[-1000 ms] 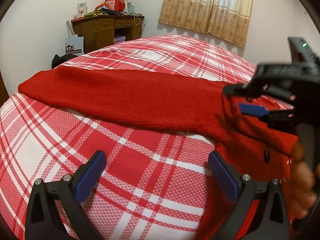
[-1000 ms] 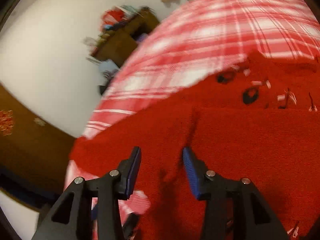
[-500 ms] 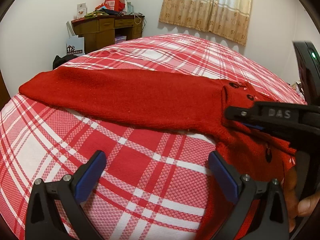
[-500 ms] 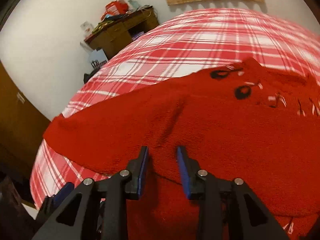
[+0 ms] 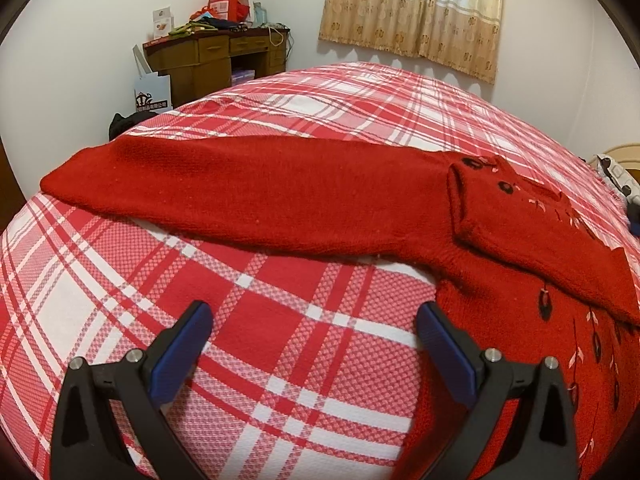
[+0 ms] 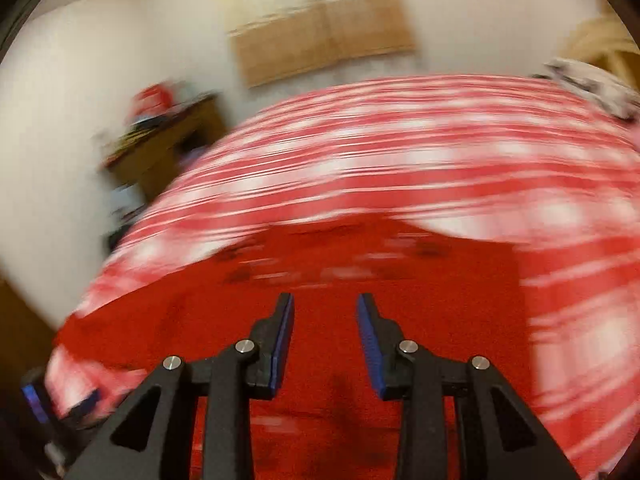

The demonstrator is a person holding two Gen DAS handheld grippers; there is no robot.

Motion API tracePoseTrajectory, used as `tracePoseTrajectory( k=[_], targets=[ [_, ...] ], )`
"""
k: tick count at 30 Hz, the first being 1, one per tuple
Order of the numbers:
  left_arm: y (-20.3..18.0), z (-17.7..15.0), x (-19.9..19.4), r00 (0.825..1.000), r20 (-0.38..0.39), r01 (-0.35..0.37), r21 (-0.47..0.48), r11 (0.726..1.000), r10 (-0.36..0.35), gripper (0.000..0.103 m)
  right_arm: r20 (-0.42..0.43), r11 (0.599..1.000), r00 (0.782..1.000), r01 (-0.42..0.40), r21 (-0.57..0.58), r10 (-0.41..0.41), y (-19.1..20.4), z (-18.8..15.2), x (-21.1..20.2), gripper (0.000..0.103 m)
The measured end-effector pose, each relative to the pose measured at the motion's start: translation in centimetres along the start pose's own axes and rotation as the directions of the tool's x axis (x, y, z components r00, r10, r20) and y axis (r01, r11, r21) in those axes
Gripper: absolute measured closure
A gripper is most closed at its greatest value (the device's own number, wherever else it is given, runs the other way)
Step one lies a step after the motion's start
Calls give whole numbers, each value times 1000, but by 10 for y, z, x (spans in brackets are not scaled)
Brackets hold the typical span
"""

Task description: Fold small clothes

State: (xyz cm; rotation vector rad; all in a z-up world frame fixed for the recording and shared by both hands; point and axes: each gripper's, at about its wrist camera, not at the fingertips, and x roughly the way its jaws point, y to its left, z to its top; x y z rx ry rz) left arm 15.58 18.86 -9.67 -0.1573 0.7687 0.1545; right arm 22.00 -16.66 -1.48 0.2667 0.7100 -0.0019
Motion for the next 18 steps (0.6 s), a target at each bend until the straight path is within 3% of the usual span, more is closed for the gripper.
tracePoseTrajectory(
  k=[4,7,9,11,15,18],
  targets=[
    [-1,0,0,1000,-4,-6,4,1000,6,0,-34,979,992,128,161,-124,-81,-5,-2,68],
    [-3,0,1,1000,-11,-18,12,1000,18,0,-79,968,993,101,229,-85,-103,-15,7,69],
    [-5,0,2,999,-17,-29,19,999,30,0,-116,973,991,97,210,-73,-100,-24,20,69],
    [-7,0,3,999,-24,-43,30,999,43,0,-78,978,990,126,164,-115,-90,-30,25,69],
    [-6,2,2,998,-41,-41,32,999,43,0,-84,978,974,210,12,-208,-64,-35,29,51],
    [-1,7,-2,998,-55,-9,12,1000,10,0,-80,971,968,236,-24,-237,-58,-36,32,49]
  ],
)
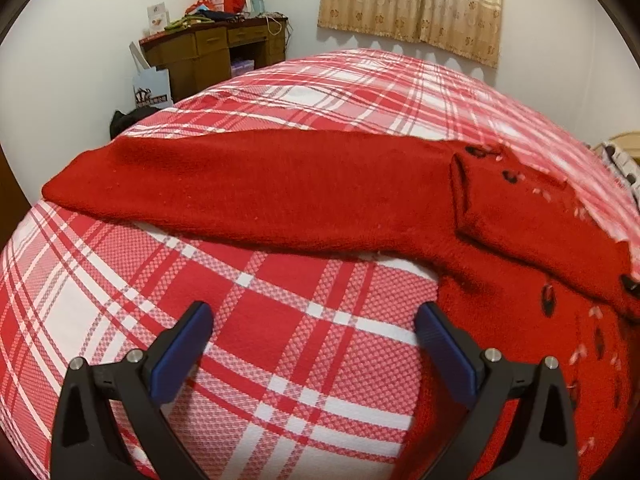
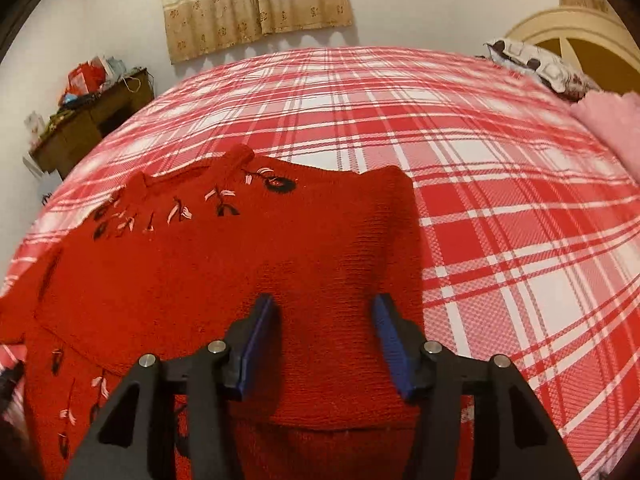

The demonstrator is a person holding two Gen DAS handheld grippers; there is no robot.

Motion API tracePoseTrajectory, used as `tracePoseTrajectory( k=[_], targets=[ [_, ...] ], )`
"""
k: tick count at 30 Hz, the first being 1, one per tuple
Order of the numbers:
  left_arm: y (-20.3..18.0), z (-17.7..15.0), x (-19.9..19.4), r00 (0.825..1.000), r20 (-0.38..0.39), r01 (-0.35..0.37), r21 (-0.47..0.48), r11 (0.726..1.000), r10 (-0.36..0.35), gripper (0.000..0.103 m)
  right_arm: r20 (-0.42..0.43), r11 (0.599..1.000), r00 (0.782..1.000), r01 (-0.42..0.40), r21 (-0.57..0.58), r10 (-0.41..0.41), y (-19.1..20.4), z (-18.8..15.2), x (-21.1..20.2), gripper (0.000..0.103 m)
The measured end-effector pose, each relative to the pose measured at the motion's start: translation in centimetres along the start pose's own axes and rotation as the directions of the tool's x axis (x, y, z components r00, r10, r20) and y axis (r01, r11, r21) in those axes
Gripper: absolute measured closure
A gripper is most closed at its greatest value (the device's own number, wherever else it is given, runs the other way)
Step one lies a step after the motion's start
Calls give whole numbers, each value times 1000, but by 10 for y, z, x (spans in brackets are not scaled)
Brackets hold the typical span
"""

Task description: Fold small clothes

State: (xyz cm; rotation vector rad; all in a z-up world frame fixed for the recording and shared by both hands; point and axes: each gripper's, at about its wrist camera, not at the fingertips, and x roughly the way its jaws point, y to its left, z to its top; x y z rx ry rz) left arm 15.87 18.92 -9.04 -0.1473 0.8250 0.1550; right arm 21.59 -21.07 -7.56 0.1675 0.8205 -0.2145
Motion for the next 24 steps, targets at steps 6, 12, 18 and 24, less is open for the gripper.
tracePoseTrajectory(
  k=[6,12,18,24],
  targets=[
    [61,18,-22,994,61,-85,-136,987,94,0,15,999,1000,-26,31,25,-9,-3,-3,49],
    [122,41,-20,957,55,-267,-212,940,284,0,16,1000,1000,-13,19,12,-7,-5,-5,49],
    [147,57,-7,916,22,-385,-228,894,400,0,15,1000,1000,-11,14,11,-6,-5,-4,48],
    [134,59,-1,923,37,-369,-198,908,383,0,15,1000,1000,-12,15,11,-6,-5,-4,47]
  ],
)
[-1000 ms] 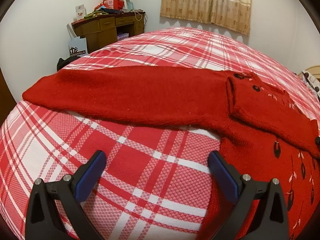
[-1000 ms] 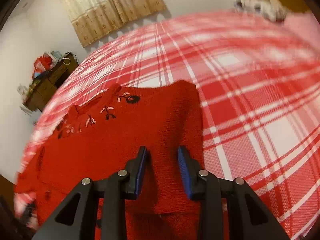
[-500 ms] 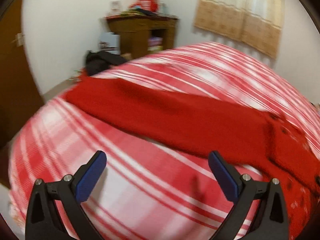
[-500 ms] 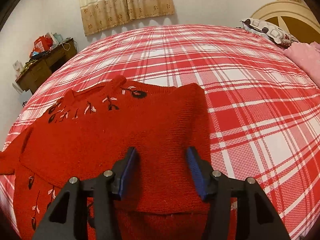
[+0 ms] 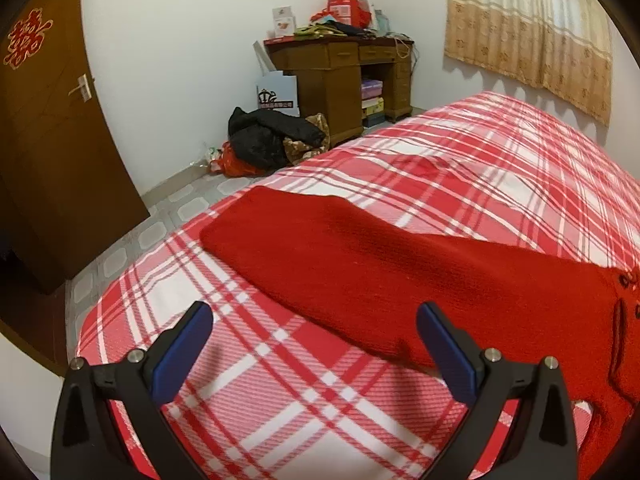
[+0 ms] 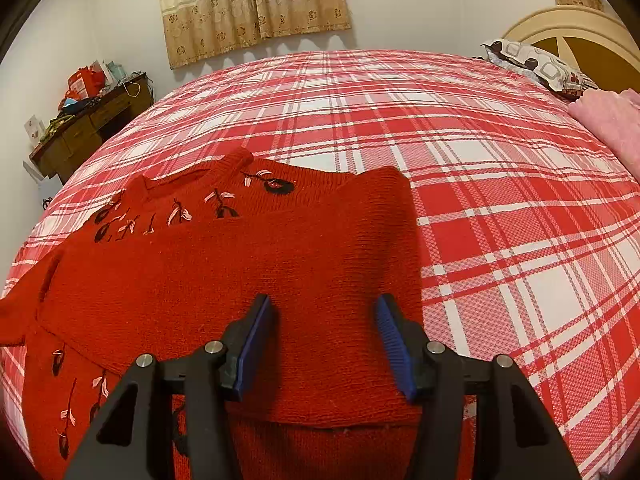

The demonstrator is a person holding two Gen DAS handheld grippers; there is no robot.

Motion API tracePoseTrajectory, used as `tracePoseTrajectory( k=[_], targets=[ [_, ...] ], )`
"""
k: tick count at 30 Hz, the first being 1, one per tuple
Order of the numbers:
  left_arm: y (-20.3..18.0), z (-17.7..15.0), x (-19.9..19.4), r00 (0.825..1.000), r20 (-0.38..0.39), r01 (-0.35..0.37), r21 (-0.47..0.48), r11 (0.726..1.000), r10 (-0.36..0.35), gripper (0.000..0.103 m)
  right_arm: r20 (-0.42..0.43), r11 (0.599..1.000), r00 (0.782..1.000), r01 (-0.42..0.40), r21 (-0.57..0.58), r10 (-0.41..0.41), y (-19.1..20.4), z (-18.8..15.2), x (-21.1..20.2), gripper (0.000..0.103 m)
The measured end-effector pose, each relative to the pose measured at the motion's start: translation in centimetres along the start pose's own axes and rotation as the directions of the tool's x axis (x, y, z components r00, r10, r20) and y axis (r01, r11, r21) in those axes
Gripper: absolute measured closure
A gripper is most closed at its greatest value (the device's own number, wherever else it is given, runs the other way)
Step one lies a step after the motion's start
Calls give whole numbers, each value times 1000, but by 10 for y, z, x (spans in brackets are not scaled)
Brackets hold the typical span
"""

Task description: Fold small clothes

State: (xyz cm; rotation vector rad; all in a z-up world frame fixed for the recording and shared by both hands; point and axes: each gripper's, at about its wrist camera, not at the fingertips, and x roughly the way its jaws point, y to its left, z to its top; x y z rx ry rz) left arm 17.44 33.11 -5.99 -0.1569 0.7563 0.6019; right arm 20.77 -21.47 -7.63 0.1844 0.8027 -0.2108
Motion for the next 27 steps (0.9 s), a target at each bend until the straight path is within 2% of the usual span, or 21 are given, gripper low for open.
tracePoseTrajectory(
  k=[11,14,16,18,19,20,22,24,27],
  targets=[
    [-1,16,12,1000,1,-16,5,1000,16,0,-3,1000,1000,10,-14,-11,2,0,1,44],
    [15,27,25,1000,-18,-11,-83,996,10,0,-3,1000,1000,12,-16,-12,2,0,1,44],
    [32,34,40,999,-41,-12,-185,983,5,0,-2,1000,1000,12,-16,-12,2,0,1,44],
    [44,37,56,996,-90,-21,-273,962,-4,5,-2,1000,1000,12,-16,-12,2,0,1,44],
    [51,37,67,992,-124,-11,-323,946,-31,10,-2,1000,1000,11,-16,-12,2,0,1,44],
    [53,37,73,990,-137,-14,-343,939,-35,9,-3,1000,1000,12,-16,-12,2,0,1,44],
    [49,41,77,992,-124,-39,-324,945,-1,11,-2,1000,1000,11,-16,-11,2,0,1,44],
    [42,43,81,992,-128,-36,-304,952,-3,13,-2,1000,1000,11,-16,-11,2,0,1,44],
    [39,45,87,993,-121,-43,-290,956,8,24,-2,1000,1000,12,-16,-12,2,0,1,43]
  ],
)
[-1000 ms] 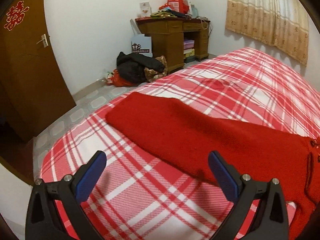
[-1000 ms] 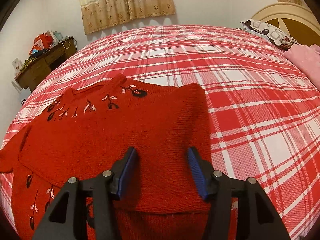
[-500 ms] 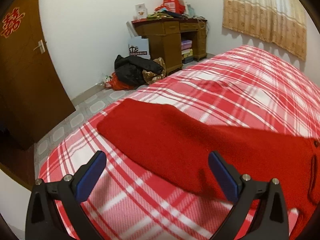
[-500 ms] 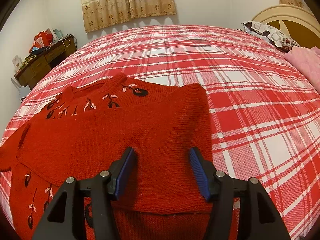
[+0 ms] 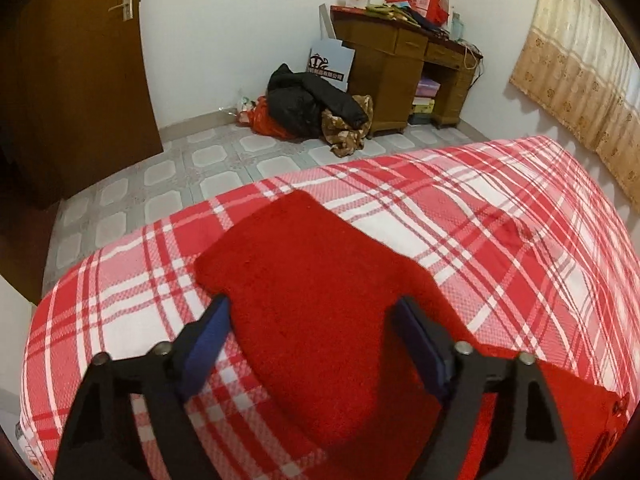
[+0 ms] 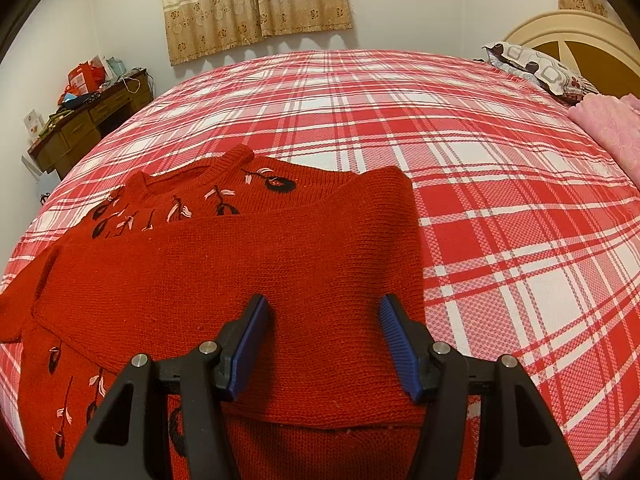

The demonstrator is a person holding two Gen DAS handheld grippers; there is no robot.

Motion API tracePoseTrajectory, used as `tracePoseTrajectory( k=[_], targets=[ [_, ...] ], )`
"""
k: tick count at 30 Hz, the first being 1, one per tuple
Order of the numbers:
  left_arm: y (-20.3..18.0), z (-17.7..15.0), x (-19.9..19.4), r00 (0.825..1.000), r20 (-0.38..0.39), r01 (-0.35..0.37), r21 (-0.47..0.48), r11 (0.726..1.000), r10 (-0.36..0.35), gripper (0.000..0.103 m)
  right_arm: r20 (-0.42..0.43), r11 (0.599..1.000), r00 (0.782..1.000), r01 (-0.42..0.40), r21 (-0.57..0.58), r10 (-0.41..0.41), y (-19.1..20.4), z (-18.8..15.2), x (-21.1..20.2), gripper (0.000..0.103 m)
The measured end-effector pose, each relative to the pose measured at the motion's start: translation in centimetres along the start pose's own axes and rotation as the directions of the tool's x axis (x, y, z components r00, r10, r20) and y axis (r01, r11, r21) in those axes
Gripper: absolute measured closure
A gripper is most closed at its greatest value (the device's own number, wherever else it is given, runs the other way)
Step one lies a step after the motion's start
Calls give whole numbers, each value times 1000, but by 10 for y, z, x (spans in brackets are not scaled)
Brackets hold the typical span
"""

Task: Fold small clothes
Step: 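Grasp the other sleeve cuff with the left gripper and lift it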

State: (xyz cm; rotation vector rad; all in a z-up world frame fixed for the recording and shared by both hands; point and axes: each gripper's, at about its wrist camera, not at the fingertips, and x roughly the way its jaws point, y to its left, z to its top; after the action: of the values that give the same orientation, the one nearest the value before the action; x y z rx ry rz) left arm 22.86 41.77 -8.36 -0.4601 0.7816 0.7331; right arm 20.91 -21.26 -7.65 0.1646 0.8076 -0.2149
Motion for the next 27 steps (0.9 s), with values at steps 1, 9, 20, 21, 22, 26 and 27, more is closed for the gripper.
tracePoseTrajectory(
  k=[1,9,20,21,22,26,27],
  targets=[
    [-1,1,0,1000,9,-2,-1,1000,2,35,0,1000,1000,0,0,0,0,0,0,43],
    [-7,2,-8,998,48,41,53,998,-44,87,1,1000,1000,-1,2,1,0,0,0,43],
    [-49,-2,-80,949,186,218,195,956,-254,89,4,1000,1000,-5,7,5,0,1,0,43],
    [-64,-8,-94,938,193,241,238,941,-289,89,4,1000,1000,-6,8,6,-1,1,0,43],
    [-72,-12,-103,929,195,258,262,930,-313,89,5,1000,1000,-7,9,7,-1,1,0,43],
    [-116,-42,-145,879,191,344,382,858,-437,89,5,1000,1000,-7,9,7,-1,1,0,43],
    [-126,-51,-154,866,183,363,408,838,-464,89,6,1000,1000,-7,10,7,-1,0,-1,43]
  ],
)
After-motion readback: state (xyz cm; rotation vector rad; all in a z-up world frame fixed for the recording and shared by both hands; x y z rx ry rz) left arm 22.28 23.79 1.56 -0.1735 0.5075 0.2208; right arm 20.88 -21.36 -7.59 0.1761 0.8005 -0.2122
